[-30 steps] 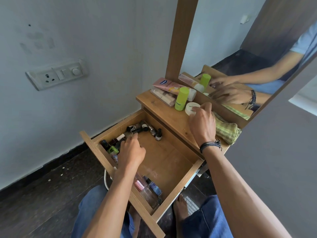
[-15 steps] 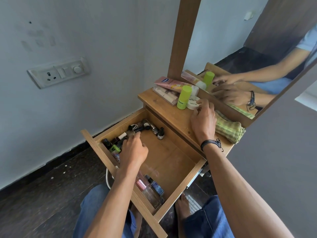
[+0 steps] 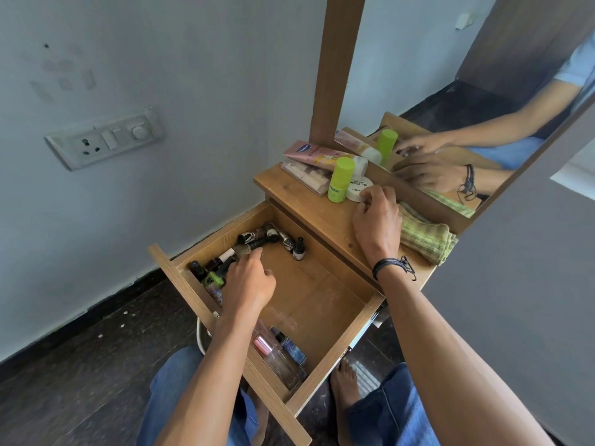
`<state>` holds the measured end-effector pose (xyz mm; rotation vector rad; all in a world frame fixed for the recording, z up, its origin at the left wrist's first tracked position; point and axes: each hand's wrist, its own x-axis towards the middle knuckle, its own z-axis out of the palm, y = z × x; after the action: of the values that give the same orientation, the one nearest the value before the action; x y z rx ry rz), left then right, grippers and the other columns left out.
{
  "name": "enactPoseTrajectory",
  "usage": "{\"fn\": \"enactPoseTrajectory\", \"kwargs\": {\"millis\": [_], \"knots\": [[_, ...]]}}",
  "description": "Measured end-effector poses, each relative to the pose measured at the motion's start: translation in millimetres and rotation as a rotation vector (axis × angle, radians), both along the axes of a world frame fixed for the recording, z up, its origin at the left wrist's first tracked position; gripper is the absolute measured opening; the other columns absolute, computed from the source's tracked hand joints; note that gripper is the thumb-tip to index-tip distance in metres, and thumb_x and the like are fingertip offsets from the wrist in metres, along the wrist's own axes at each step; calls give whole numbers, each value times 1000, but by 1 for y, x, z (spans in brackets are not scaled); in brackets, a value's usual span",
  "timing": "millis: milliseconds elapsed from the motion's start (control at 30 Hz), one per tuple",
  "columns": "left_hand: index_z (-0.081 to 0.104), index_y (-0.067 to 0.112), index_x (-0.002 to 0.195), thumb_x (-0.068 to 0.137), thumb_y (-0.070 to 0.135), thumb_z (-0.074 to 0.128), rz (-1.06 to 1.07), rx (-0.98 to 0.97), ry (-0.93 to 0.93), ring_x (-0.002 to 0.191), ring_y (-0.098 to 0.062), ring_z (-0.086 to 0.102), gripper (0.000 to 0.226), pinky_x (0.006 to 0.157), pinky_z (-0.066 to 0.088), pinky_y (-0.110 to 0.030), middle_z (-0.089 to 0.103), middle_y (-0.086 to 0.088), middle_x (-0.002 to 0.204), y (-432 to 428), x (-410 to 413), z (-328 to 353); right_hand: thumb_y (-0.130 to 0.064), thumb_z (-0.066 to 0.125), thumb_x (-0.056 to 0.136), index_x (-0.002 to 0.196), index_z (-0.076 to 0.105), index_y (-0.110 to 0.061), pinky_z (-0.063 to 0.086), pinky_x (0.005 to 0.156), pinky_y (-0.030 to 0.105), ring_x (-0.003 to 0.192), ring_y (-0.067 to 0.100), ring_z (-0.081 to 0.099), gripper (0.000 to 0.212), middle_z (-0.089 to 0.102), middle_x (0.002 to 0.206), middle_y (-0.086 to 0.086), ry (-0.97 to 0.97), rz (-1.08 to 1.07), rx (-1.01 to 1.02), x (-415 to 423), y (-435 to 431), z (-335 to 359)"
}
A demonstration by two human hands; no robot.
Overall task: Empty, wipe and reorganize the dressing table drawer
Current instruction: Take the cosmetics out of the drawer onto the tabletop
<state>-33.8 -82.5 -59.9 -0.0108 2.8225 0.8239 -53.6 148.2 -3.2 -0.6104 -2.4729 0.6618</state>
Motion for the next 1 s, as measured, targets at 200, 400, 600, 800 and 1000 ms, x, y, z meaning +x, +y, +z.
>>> {"fn": "enactPoseTrajectory", "kwargs": {"millis": [200,400,600,800,1000], "knots": [[35,23,154,100,24,55,-2,3,-3,140,-27,39,58,98,49,-47,47,-1,152,1,-1,-1,-9,51,94,118,62,-11,40,74,37,96,39,61,26,53,126,12,-31,4,1,-1,1,0],[35,23,154,100,24,56,-9,-5,-5,140,-27,40,58,97,50,-45,48,-1,152,1,-1,-2,-8,50,93,117,63,-12,44,78,39,97,37,60,27,55,124,11,-7,-5,-30,-2,1,1],[36,23,154,100,24,56,-16,-6,-8,141,-27,40,58,97,50,-45,47,0,153,0,-1,-3,-9,50,94,117,63,-12,45,80,40,99,37,61,27,54,124,11,-18,-10,-27,-3,1,0],[35,24,154,100,25,56,-15,-7,-14,140,-27,41,58,97,50,-46,47,-1,153,1,-1,-2,-7,50,93,113,62,-9,39,71,34,91,37,60,24,53,122,12,39,-3,4,-2,2,-1],[35,23,155,101,24,55,-14,-10,-19,141,-27,40,58,96,50,-44,45,-1,154,2,1,2,-10,50,94,110,64,-11,37,70,31,91,33,59,21,56,117,9,77,12,43,-2,2,-3]]}}
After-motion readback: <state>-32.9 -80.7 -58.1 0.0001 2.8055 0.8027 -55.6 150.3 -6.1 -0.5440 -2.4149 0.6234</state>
